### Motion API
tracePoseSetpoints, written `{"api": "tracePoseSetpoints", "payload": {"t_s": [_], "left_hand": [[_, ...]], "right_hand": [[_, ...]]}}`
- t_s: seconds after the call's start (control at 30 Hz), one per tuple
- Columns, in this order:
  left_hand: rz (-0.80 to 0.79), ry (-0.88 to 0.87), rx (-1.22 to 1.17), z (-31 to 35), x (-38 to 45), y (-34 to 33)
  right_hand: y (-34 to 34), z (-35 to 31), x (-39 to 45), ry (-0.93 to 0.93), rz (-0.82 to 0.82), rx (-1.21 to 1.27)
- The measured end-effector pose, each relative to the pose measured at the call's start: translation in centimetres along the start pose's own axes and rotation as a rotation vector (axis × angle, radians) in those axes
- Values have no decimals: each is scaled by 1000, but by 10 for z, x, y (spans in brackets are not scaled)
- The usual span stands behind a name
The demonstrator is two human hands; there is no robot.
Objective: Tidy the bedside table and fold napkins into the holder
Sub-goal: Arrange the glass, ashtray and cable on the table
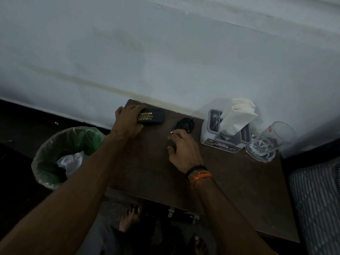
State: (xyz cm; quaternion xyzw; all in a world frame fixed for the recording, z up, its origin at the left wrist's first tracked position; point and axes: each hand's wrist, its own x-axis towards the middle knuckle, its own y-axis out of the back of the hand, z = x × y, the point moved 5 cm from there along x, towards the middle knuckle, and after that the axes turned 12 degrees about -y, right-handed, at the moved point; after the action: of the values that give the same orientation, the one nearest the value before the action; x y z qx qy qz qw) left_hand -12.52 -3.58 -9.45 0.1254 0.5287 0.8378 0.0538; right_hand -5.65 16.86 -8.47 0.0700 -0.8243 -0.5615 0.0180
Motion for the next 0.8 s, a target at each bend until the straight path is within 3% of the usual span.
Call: {"api": "tracePoseSetpoints", "payload": {"t_s": [0.57, 0.8], "left_hand": [[54, -135, -92, 19, 10, -1], [6, -152, -119, 20, 16, -12]], "right_hand": [[0, 6, 0, -20, -21, -10], [0, 8, 2, -23, -12, -9]]}}
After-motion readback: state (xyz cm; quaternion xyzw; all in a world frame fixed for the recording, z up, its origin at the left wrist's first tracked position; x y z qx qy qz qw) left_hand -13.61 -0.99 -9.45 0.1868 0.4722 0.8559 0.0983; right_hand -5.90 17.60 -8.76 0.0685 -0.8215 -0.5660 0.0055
